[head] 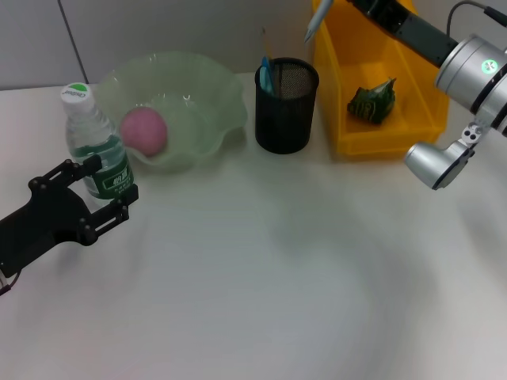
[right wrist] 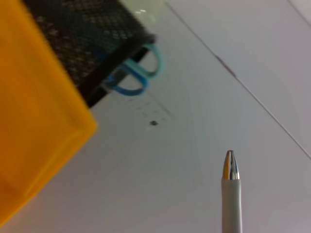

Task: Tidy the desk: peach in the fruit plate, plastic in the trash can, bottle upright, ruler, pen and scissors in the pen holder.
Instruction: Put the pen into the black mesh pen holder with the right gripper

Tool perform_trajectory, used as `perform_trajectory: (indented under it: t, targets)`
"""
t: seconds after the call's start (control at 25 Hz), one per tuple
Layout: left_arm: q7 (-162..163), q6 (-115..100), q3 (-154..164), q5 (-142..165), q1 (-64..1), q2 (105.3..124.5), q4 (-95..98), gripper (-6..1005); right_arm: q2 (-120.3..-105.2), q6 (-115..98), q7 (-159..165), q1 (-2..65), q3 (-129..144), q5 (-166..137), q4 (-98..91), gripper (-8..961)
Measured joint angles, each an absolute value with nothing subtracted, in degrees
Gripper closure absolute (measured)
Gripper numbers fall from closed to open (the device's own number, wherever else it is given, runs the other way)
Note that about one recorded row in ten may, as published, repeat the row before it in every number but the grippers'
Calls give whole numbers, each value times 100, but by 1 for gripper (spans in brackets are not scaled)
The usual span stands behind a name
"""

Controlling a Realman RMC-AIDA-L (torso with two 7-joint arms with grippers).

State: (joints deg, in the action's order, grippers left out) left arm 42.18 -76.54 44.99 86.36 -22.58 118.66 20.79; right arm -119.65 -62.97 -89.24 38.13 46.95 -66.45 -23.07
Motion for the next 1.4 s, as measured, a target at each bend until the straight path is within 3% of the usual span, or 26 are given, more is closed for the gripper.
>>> perform_trajectory:
  t: [1.4]
  targets:
    - [3655,-7664,4491,8332,-2246,11866,1942,252,-11972,-5365,-11328,4018,4984,-6635,-2108,830]
